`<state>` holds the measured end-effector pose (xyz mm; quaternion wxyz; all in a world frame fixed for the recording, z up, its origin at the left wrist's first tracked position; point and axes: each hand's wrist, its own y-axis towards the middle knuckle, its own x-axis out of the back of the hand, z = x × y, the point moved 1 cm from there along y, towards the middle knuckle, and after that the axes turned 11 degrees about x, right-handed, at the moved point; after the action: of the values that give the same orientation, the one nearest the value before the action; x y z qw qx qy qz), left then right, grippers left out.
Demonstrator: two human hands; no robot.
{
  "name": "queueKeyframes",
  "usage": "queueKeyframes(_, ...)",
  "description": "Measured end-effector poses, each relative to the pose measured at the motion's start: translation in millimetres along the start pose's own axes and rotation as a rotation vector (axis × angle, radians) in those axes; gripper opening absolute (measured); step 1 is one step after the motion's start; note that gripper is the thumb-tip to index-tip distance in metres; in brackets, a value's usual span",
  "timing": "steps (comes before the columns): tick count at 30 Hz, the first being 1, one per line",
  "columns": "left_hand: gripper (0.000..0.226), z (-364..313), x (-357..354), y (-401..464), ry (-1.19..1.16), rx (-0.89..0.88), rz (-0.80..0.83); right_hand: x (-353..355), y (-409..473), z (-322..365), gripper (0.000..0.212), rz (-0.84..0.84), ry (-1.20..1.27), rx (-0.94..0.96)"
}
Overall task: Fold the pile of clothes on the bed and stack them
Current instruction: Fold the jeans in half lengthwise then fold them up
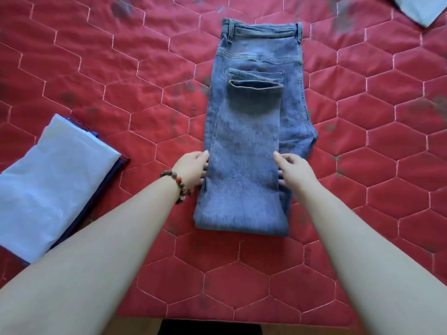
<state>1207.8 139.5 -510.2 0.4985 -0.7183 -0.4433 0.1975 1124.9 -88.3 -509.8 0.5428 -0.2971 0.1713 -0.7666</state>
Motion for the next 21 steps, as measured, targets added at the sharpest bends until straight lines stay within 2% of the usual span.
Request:
queueKeyframes(2,0.041,12,1,-4,-0.188,0.130,0.071,1,-8,-11,0.038,0.011,0.095,-0.070)
queueKeyframes(5,0.044,31,4,-15,-0.241,0.262,0.144,2,-26,-21,0.027,0.058,0.127,-0.110)
queueKeyframes(7,0.045,49,4,-22,-0.225,0.366,0.194,3,-41,-32,0.026,0.125,0.143,-0.149)
queueKeyframes(9,0.041,64,3,-31,-0.222,0.418,0.244,5,-58,-46,0.045,0.212,0.105,-0.199)
queueKeyframes(10,0.036,70,3,-35,-0.215,0.406,0.255,7,-66,-55,0.058,0.255,0.061,-0.206)
queueKeyframes(11,0.029,74,4,-39,-0.212,0.363,0.260,8,-75,-59,0.061,0.283,0.023,-0.193)
queueKeyframes(13,0.017,82,5,-42,-0.203,0.226,0.262,7,-87,-64,0.034,0.296,-0.025,-0.119)
queueKeyframes(15,0.015,88,5,-44,-0.217,0.111,0.239,8,-94,-63,0.012,0.220,-0.046,-0.027)
queueKeyframes(18,0.020,93,1,-50,-0.215,0.089,0.250,5,-100,-71,0.011,0.175,-0.029,0.028)
queueKeyframes(21,0.012,100,-4,-53,-0.042,0.077,0.289,-1,-104,-80,0.015,0.199,-0.048,-0.008)
